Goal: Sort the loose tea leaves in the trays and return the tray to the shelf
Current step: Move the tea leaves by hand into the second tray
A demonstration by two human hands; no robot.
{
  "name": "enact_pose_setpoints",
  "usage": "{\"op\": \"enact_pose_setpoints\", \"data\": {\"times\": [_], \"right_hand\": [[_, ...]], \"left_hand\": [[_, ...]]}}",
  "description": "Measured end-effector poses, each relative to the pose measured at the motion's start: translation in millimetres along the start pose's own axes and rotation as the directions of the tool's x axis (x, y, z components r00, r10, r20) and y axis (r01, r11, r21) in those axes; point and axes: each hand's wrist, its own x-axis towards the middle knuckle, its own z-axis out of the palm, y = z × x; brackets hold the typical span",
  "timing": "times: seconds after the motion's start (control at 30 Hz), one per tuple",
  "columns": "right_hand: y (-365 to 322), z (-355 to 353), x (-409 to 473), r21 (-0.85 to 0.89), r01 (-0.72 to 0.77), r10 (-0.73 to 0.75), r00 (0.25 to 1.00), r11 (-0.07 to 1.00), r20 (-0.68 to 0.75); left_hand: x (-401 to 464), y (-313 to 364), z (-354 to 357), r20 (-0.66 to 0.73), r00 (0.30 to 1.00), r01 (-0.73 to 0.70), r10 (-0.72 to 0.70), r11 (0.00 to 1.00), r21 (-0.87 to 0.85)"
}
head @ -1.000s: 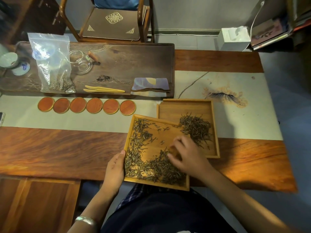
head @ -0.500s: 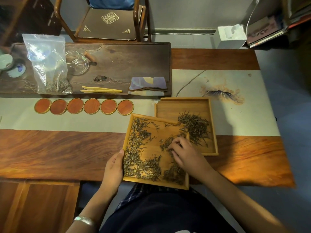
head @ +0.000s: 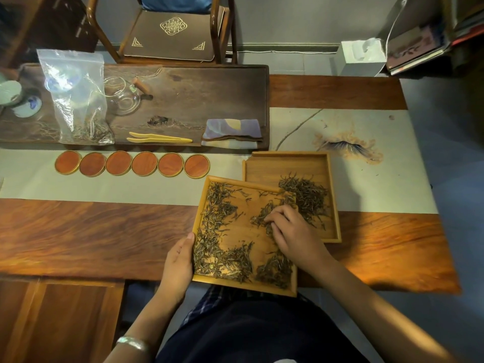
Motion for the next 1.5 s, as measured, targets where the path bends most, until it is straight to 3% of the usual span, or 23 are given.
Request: {"op": "enact_pose_setpoints", "data": {"times": [0.13,0.5,0.83,0.97,1.17,1.27,1.5], "right_hand": [[5,4,4,-0.042,-0.109,0.11,0.994,0.993,0.011],[21,6,15,-0.153,-0.187,0.201,0.976,0.97,0.082],[37,-5,21,-0.2,-0.274,0.288,0.956,0.941,0.047],[9,0,21,-0.141,-0.214,0.216,0.976,0.967,0.0],[-36,23,23,-0.073,0.019,-0.006,0.985,0.997,0.174],[-35,27,25,-0.102,0.038,-0.012,0.97,0.994,0.243],[-9,21,23,-0.188,-0.026,0.063,0.979,0.982,0.193]], "left_hand": [[2,0,2,0.012,1.0,-0.013,0.013,1.0,0.004],[-2,-2,2,0.053,0.998,-0.017,0.017,1.0,0.006],[0,-5,2,0.037,0.999,-0.001,0.0,1.0,0.021],[1,-4,1,0.022,1.0,-0.001,0.001,1.0,0.015],[1,-1,7,0.019,1.0,0.003,-0.002,1.0,-0.012],[1,1,9,0.022,1.0,0.003,-0.002,1.0,-0.023],[0,1,7,0.014,1.0,-0.001,0.001,1.0,-0.009]]}}
